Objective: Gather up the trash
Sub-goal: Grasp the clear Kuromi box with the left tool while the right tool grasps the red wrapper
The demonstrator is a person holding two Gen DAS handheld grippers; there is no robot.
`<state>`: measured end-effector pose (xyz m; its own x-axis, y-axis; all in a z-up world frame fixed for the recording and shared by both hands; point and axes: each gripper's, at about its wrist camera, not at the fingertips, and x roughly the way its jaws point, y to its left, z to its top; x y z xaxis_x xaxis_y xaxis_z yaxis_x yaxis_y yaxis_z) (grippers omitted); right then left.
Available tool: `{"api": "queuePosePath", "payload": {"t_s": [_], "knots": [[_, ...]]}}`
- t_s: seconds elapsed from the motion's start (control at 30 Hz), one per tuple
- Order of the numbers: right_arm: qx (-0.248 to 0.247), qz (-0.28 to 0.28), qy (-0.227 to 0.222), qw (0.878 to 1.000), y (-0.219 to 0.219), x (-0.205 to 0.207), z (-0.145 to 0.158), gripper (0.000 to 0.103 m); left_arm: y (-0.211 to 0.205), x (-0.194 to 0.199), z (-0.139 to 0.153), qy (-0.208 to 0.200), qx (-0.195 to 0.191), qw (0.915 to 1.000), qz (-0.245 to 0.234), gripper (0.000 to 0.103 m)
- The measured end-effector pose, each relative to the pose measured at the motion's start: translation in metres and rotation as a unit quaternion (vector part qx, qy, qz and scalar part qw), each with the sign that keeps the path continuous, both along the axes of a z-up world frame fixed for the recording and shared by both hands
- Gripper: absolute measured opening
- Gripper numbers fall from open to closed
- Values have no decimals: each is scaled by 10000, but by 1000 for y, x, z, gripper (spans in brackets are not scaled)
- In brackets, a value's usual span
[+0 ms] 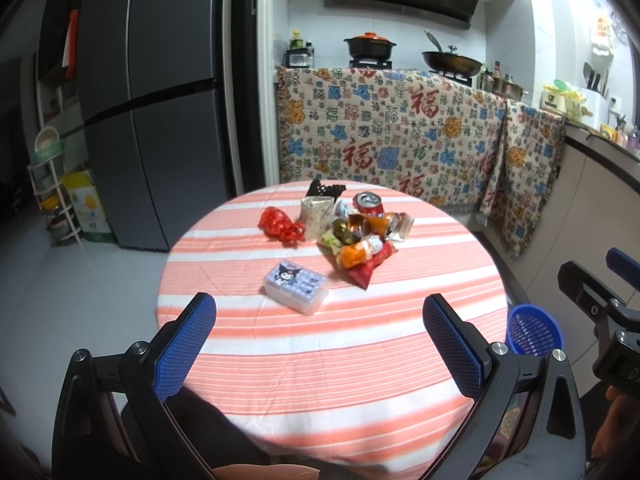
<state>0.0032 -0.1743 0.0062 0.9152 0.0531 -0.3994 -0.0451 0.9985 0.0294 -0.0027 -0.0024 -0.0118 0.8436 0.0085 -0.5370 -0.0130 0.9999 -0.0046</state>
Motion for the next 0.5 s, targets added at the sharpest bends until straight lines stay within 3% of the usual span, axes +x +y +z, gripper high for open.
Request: {"api": "queuePosePath", "payload": {"t_s": [0.5], "knots": [[113, -8, 256, 9996, -6, 27, -24, 103, 46, 44, -51, 543, -267, 9967, 537, 103]]}}
